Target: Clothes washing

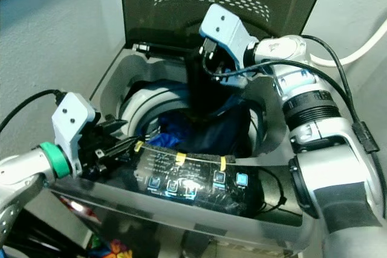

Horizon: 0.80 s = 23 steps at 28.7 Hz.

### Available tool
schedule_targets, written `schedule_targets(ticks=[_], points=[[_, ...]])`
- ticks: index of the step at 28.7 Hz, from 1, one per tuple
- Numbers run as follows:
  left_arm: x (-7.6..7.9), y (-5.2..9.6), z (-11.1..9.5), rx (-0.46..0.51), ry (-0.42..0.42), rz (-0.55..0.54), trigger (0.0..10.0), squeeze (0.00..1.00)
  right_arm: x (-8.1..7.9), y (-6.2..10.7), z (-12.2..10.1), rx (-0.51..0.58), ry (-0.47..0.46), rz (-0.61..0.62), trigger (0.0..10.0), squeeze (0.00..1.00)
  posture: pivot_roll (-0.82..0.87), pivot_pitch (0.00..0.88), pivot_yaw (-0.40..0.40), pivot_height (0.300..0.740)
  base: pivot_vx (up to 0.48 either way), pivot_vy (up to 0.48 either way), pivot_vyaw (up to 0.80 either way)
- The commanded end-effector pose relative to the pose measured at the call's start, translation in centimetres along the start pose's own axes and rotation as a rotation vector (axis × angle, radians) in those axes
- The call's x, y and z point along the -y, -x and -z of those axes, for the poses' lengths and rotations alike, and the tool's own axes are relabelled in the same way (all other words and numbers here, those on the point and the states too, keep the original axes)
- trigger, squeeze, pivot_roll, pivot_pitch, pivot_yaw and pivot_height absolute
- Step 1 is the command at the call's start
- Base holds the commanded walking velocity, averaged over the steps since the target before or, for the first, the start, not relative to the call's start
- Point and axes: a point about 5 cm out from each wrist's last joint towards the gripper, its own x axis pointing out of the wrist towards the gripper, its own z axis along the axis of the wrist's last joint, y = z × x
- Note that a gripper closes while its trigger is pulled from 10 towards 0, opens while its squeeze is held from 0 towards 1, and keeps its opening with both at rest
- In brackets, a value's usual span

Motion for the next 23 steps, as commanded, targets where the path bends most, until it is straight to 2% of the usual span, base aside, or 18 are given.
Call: schedule_targets(ticks=[1, 3, 4, 13, 20, 23], points=[[0.1, 0.2, -0.2, -0.004, 0.011, 0.019, 10.0, 0.0, 0.3, 0.6, -1.3, 0.039, 0.028, -0.045, 10.0, 0.0, 0.17, 0.016, 0.058, 0.74, 0.0, 0.0, 0.0], [0.0, 0.3, -0.1, -0.012, 0.01, 0.015, 10.0, 0.0, 0.8, 1.7, -1.7, 0.037, 0.04, -0.07, 10.0, 0.0, 0.17, 0.015, 0.053, 0.74, 0.0, 0.0, 0.0], [0.0, 0.4, -0.2, -0.014, 0.01, 0.015, 10.0, 0.0, 0.9, 2.2, -1.5, 0.0, 0.057, -0.086, 10.0, 0.0, 0.18, 0.015, 0.05, 0.74, 0.0, 0.0, 0.0], [0.2, 0.7, 0.1, -0.036, 0.012, 0.022, 10.0, 0.0, 1.2, 3.5, 0.6, -0.17, 0.062, -0.094, 10.0, 0.0, 0.18, 0.018, 0.045, 0.74, 0.0, 0.0, 0.0], [0.3, 0.5, 0.1, -0.036, 0.029, 0.027, 10.0, 0.0, 1.2, 4.0, 0.3, -0.15, 0.057, -0.114, 10.0, 0.0, 0.17, 0.019, 0.044, 0.74, 0.0, 0.0, 0.0], [0.4, 0.4, 0.0, -0.029, 0.033, 0.033, 10.0, 0.0, 1.3, 4.0, 0.2, -0.135, 0.027, -0.132, 10.0, 0.0, 0.17, 0.017, 0.044, 0.74, 0.0, 0.0, 0.0]])
